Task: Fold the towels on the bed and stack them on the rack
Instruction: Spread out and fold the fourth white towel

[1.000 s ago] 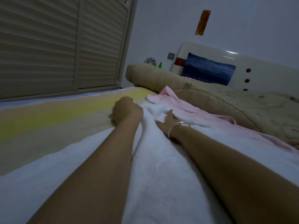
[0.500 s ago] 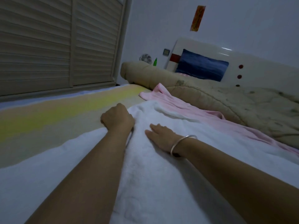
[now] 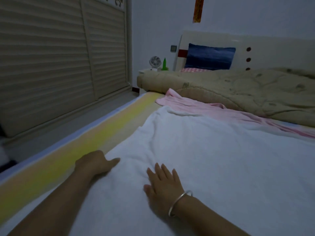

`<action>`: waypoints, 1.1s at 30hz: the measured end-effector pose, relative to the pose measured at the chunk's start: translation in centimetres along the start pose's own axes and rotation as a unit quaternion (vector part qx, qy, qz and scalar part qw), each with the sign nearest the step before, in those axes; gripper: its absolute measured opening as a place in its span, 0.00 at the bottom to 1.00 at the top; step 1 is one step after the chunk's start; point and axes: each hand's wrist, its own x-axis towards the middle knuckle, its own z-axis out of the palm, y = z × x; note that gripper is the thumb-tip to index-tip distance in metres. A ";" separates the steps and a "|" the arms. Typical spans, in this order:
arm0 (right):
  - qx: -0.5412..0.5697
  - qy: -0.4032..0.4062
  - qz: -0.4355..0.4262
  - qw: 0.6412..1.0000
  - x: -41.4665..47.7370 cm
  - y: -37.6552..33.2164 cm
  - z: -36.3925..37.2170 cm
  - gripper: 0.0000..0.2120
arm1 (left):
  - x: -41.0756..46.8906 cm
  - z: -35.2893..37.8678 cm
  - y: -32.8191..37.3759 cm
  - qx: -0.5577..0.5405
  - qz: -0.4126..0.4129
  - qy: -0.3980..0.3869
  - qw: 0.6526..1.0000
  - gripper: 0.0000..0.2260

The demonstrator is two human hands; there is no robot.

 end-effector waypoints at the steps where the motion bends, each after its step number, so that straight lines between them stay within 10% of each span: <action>1: -0.004 -0.015 -0.003 1.000 -1.4 -1.3 0.2 0.41 | -2.0 -0.4 -1.3 -0.019 -0.004 -0.025 0.999 0.41; 9: 0.020 -0.052 -0.091 0.994 -13.7 -8.5 0.6 0.32 | -13.8 -4.1 -7.9 -0.014 -0.032 -0.042 0.998 0.27; 16: 0.247 0.047 -0.021 0.968 -24.0 -1.2 -1.9 0.23 | -24.2 -6.1 1.7 0.188 0.025 0.100 0.977 0.10; 23: 0.585 0.124 0.156 0.786 -35.1 12.3 -4.2 0.10 | -34.1 -1.6 23.2 -0.016 0.223 0.061 0.973 0.23; 33: 0.647 0.158 0.273 0.694 -52.7 29.3 -5.3 0.19 | -52.8 11.5 43.3 -0.153 0.361 -0.024 0.920 0.21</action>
